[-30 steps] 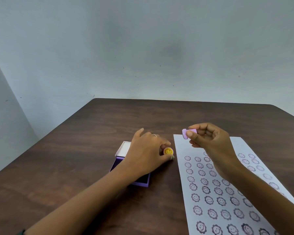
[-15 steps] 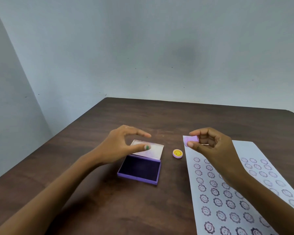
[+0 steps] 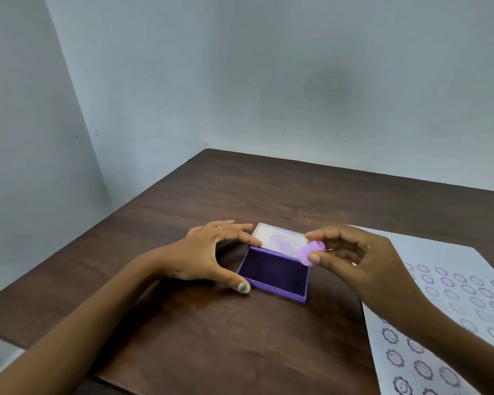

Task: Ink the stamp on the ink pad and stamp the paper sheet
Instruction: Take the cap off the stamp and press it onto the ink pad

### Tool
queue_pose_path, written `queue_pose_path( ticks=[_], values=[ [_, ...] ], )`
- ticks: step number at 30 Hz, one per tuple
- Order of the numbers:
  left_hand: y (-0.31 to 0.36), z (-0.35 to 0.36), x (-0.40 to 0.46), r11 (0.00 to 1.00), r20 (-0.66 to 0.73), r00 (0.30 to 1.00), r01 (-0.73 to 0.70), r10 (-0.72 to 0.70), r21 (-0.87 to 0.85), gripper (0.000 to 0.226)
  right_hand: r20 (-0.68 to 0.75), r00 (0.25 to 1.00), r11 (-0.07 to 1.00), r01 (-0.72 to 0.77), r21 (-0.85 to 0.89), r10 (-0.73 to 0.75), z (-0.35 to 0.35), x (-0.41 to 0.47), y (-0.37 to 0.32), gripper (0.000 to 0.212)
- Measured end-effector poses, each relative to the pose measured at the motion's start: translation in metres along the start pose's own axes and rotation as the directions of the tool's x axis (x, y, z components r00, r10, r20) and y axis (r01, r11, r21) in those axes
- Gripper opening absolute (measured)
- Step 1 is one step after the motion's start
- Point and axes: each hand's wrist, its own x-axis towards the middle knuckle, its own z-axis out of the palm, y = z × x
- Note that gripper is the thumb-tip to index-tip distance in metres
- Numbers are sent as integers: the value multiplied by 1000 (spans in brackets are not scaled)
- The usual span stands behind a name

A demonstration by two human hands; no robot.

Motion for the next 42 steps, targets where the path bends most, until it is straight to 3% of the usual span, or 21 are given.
queue_pose_path(
  ticks=[7, 11, 14, 24, 30, 37, 42],
  values=[
    [3, 0, 0, 1000, -9, 1000, 21, -21, -4, 65, 168, 978, 989, 139, -53, -128, 36, 22, -26, 26],
    [3, 2, 0, 1000, -34, 999, 24, -24, -2, 71, 222, 968, 986, 143, -85, -121, 51, 27, -27, 26],
    [2, 2, 1, 1000, -23, 999, 22, -22, -11, 58, 256, 959, 980, 157, -124, -122, 55, 25, -27, 27],
    [1, 1, 2, 1000, -12, 1000, 28, -28, 0, 57, 291, 948, 970, 183, -159, -131, 56, 27, -29, 26],
    [1, 2, 2, 999, -31, 999, 32, -32, 14, 71, 302, 940, 948, 230, -221, -158, 57, 24, -27, 27],
    [3, 3, 1, 999, -35, 999, 37, -37, 1, 62, 288, 957, 980, 23, -197, 36, 56, 34, -38, 26],
    [3, 4, 0, 1000, -55, 998, 31, -30, 6, 69, 372, 928, 934, 151, -325, -21, 56, 36, -44, 26]
  ],
)
